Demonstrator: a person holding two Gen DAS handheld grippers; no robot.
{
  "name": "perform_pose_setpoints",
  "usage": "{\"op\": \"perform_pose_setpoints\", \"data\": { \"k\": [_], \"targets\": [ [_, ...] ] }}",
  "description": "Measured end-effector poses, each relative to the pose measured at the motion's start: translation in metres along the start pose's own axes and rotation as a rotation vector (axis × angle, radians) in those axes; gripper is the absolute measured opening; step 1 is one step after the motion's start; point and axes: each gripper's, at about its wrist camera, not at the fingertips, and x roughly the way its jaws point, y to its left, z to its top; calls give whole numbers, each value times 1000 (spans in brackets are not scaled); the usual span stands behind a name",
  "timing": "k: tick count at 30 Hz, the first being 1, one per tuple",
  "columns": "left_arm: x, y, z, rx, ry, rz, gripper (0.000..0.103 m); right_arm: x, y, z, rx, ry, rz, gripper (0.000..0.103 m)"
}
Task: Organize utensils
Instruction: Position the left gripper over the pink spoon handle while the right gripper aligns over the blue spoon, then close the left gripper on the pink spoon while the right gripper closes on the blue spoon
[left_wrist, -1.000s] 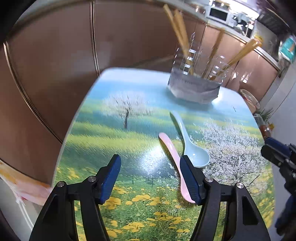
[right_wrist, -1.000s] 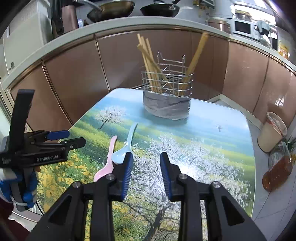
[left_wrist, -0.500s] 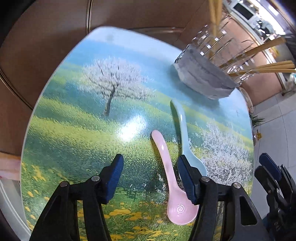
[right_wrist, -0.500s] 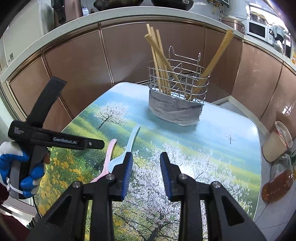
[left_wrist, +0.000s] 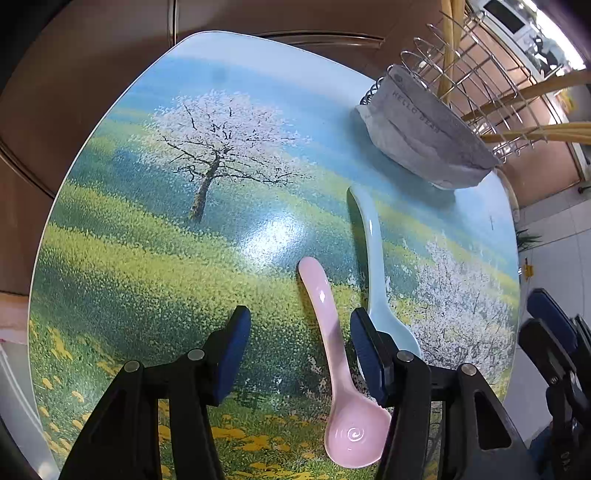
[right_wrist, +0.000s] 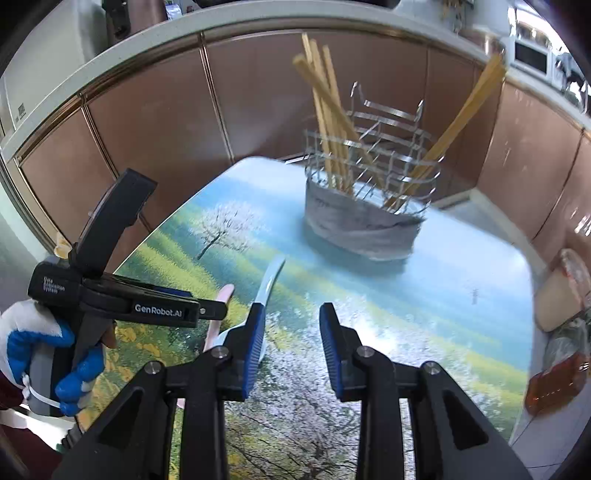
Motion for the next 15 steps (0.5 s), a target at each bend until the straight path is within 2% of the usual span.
{"op": "perform_pose_setpoints", "data": {
  "k": [5,8,15],
  "targets": [
    [2,-3,1,34,4,20,32,33,-2,17,21,116,74,29],
    [0,-1,-1,63,1,30,24,52,2,28,24,163,105,29],
    [-5,9,-11,118,-22,38,14,94,19,40,6,262,114,29]
  ]
}}
